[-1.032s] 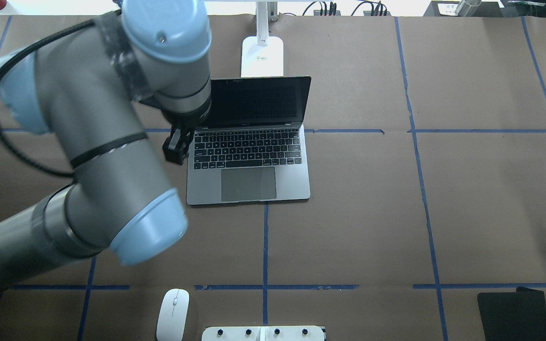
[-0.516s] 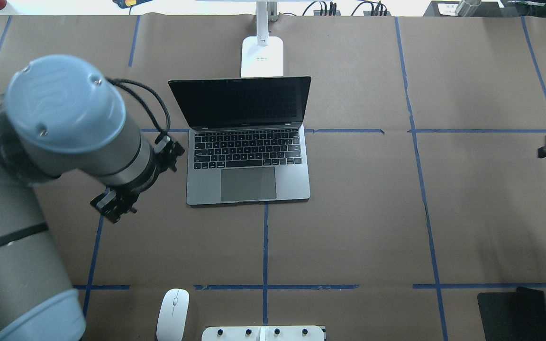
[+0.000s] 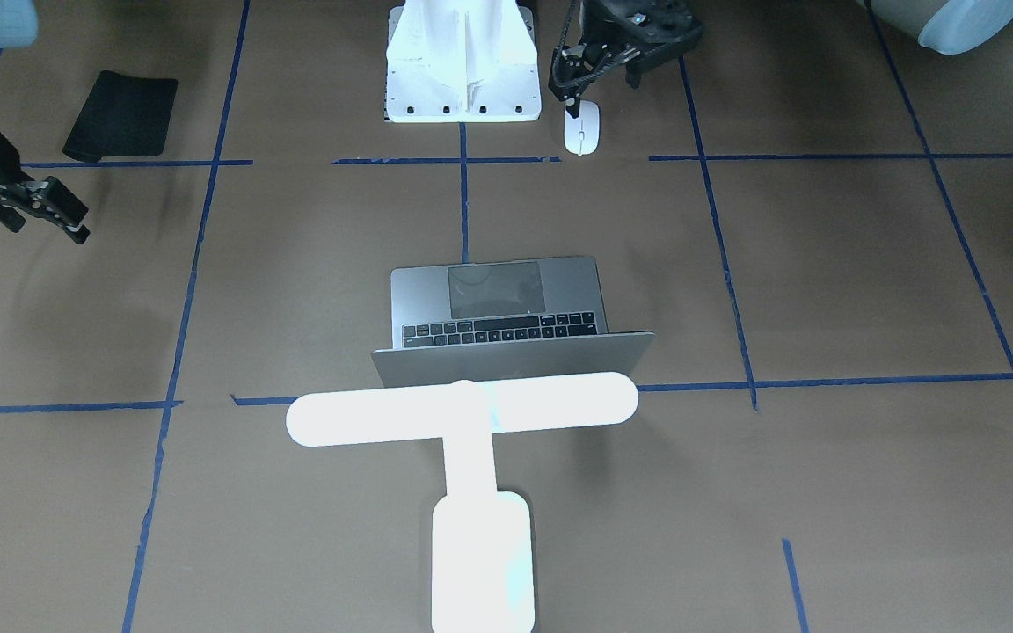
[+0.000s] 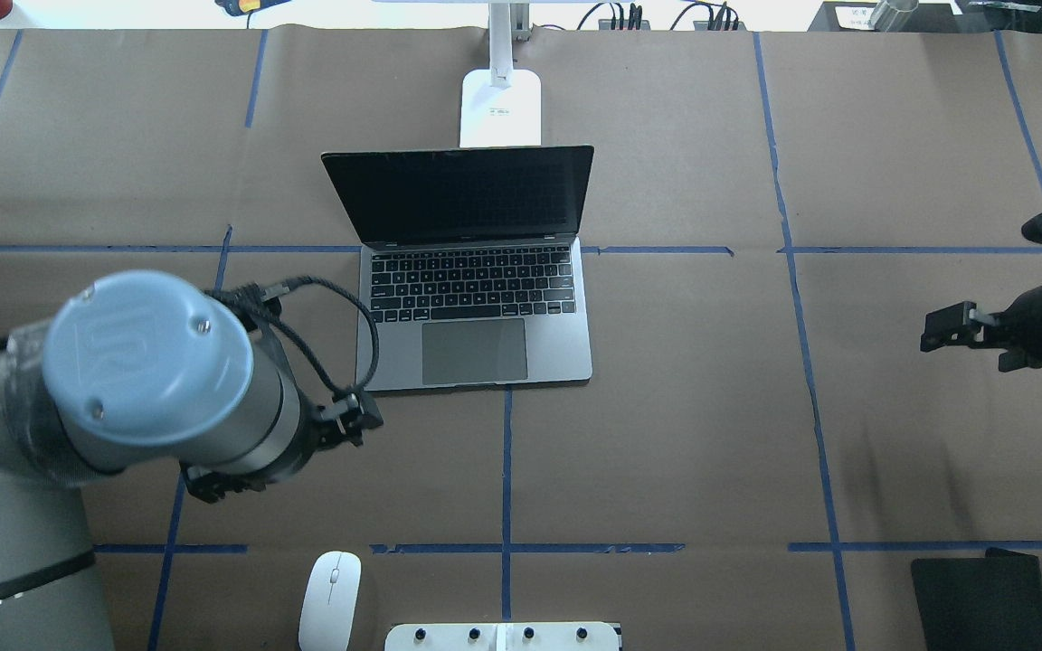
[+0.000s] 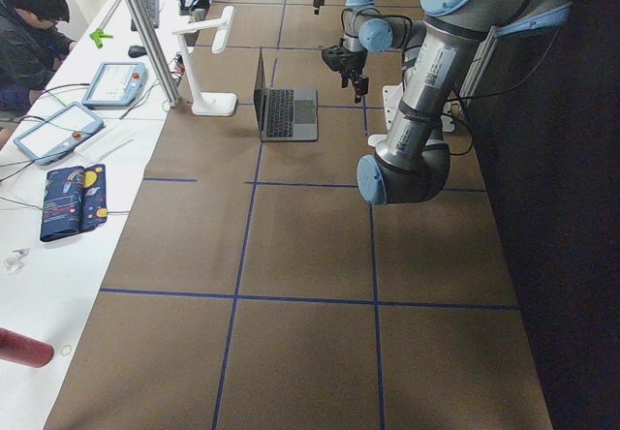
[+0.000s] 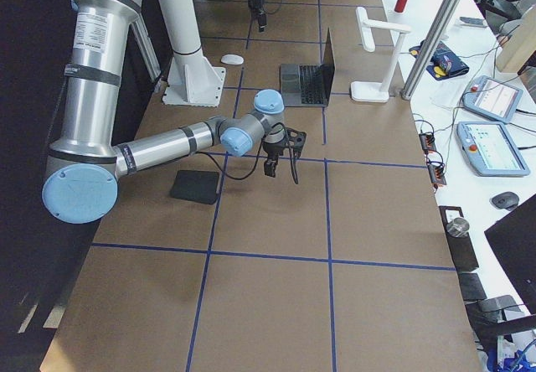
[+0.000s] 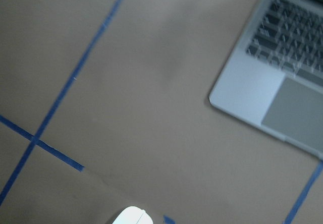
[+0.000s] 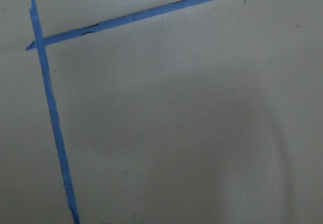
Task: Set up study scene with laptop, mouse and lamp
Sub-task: 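Release the laptop and pull the left gripper back while the right arm enters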
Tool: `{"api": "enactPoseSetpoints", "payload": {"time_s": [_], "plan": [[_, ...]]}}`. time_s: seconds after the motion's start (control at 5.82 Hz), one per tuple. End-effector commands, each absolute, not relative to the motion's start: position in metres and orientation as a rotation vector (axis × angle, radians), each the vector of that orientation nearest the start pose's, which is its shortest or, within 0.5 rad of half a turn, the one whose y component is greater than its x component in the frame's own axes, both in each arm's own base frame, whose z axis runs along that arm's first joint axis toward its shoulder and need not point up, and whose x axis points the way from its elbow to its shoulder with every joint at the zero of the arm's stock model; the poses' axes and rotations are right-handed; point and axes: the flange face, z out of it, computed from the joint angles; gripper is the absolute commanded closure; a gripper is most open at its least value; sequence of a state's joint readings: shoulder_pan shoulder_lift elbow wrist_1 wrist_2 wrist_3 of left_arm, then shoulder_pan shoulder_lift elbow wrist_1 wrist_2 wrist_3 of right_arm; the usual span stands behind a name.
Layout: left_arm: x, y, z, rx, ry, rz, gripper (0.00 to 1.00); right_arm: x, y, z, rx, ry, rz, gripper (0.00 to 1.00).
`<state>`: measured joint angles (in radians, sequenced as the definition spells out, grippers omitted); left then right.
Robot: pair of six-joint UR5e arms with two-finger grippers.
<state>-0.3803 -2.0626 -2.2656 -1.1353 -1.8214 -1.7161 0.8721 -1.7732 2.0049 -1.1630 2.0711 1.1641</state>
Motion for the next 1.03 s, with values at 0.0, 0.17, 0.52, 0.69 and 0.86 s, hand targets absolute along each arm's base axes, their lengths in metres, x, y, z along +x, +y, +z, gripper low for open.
{"api": "enactPoseSetpoints", "payload": {"time_s": [0.0, 0.17, 0.52, 0.69, 0.86], "plan": [[0.424, -0.266, 0.208, -0.143, 0.892, -0.323, 0.00, -0.204, -0.334, 0.535, -0.036, -0.794, 0.259, 0.00], [0.429, -0.259, 0.209, -0.152, 0.884, -0.306, 0.00, -0.203, -0.310, 0.546, -0.073, -0.805, 0.272, 0.00], [0.439, -0.244, 0.212, -0.158, 0.871, -0.271, 0.00, -0.215, -0.278, 0.549, -0.138, -0.783, 0.244, 0.00], [0.445, -0.239, 0.218, -0.115, 0.857, -0.154, 0.00, -0.229, -0.264, 0.546, -0.155, -0.764, 0.258, 0.00], [0.447, -0.237, 0.215, -0.114, 0.864, -0.138, 0.00, -0.230, -0.247, 0.557, -0.143, -0.723, 0.241, 0.00]]}}
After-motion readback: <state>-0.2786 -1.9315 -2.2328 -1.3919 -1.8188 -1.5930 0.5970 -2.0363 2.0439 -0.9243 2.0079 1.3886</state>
